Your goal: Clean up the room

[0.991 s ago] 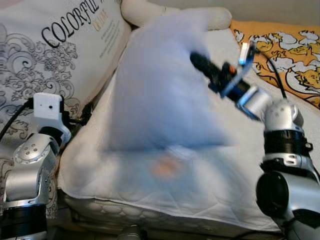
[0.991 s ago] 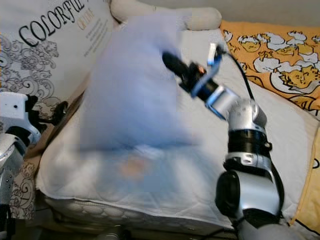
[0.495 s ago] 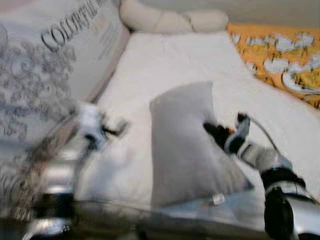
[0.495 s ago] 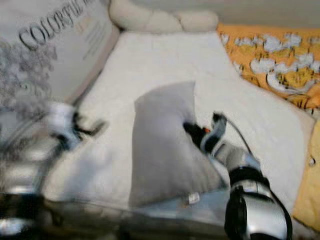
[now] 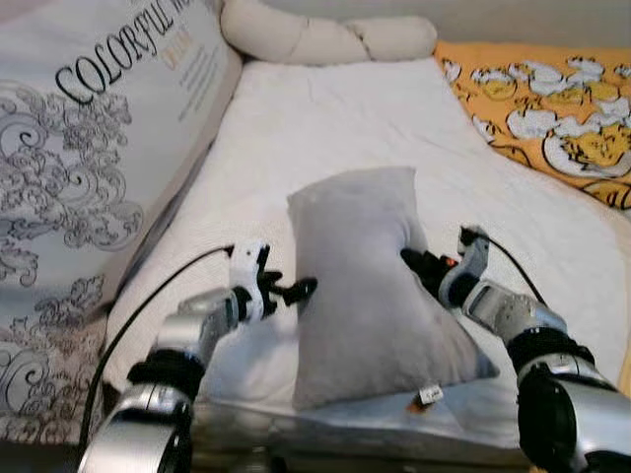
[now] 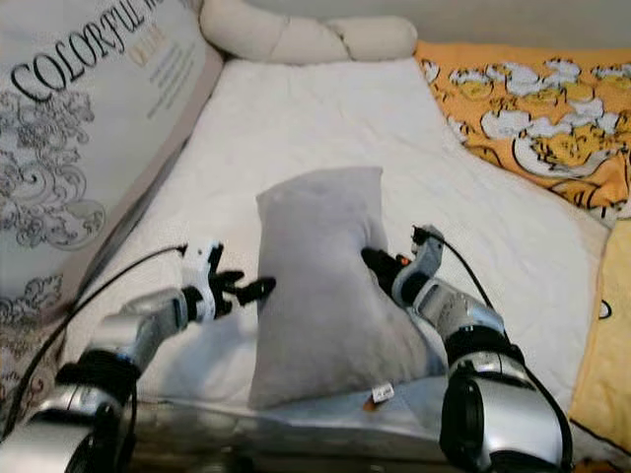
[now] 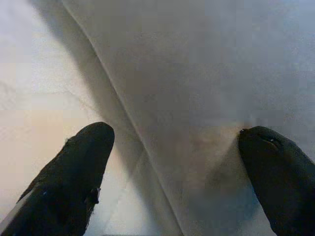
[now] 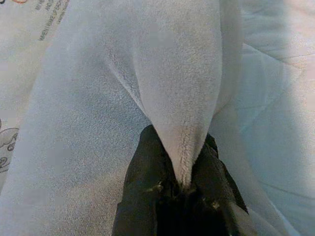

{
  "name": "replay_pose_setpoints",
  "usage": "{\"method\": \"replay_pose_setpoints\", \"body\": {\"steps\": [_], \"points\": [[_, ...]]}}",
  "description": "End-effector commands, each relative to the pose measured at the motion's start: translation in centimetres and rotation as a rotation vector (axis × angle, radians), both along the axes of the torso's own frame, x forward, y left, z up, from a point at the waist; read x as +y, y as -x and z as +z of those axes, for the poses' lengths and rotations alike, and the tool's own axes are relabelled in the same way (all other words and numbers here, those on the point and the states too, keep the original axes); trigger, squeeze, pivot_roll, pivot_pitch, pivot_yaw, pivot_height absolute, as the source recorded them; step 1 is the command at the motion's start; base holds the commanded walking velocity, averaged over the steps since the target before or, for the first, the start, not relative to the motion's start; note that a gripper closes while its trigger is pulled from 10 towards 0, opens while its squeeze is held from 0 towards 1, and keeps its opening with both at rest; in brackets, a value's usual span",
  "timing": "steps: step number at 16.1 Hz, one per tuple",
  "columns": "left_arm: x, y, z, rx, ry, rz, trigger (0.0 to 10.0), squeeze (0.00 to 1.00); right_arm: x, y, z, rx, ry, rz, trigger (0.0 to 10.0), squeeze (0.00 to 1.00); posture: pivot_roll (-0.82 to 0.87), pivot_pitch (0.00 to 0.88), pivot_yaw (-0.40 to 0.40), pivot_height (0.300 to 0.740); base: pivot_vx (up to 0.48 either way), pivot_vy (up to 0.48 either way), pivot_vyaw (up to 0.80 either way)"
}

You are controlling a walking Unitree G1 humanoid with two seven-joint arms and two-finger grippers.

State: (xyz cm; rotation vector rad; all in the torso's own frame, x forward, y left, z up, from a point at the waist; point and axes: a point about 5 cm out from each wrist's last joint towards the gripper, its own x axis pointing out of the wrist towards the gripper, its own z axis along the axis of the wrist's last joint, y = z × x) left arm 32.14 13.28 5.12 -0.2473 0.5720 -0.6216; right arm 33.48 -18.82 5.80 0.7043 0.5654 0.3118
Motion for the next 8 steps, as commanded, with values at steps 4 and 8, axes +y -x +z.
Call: {"method": "replay_pose_setpoints", "body": {"steps": [4,8], "points": [[-3.1,-0.5,-0.1,0.027,0.086,-0.067,10.0,1.0,0.8,0.5,-0.8,0.034,0.007,0.042,0.0,0.0,-0.07,0.0,0.057,0.74,0.0,0.0,0.0],[-6.3,0.5,-0.3,0.052,0.223,-0.214,10.0,1.0,1.2,0.5,-0.7,0.025,-0.016,0.071,0.0,0.0,-0.1,0.0,0.063,0.74,0.0,0.0,0.0]]}}
